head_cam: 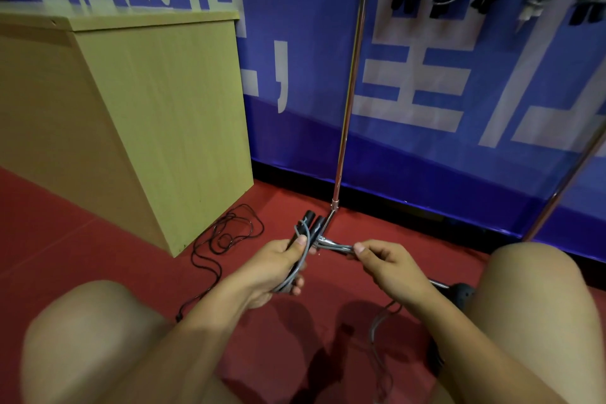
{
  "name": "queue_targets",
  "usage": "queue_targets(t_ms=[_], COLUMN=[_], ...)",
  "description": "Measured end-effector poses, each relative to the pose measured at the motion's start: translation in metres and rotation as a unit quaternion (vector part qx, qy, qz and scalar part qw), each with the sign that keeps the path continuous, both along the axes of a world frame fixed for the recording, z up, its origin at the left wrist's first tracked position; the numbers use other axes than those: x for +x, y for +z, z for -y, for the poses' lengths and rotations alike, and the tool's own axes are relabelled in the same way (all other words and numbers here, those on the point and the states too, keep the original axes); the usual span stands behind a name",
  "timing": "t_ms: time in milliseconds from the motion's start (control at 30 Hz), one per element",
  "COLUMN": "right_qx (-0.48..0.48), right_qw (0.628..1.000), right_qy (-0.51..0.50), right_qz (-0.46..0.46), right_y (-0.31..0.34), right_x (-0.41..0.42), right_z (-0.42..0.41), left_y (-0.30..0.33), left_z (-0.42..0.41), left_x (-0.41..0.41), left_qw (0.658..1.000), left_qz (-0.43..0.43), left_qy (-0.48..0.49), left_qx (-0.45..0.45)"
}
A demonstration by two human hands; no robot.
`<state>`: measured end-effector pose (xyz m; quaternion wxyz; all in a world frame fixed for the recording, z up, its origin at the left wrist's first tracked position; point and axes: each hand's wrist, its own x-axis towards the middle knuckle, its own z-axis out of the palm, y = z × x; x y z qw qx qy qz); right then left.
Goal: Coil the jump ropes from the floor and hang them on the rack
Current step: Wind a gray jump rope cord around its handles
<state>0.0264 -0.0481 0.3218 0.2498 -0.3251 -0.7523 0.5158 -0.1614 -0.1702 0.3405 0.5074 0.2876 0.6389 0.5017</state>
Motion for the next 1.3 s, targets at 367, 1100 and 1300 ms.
queue_targets(t_ms=[367,1100,1300], right_qx=[0.042,-0.07,-0.081], right_qw=[0.982,0.983,0.982], right_qy=[-0.157,0.166,0.17], right_qz=[0.096,0.042,-0.004], right_y=[-0.017,0.023,0.02], right_x=[-0.003,0.014,0.014], right_z=[-0.024,0.008,0.004], left_y=[0.012,-0.018,-0.036], left_z=[0.008,-0.005,-0.006], left_x=[0.002,-0.014,-0.005], left_qw=[0.993,0.953,0.888], left_qz=[0.078,-0.296,-0.442], left_qy=[-0.075,0.064,-0.115], left_qx=[0.038,-0.003,-0.049])
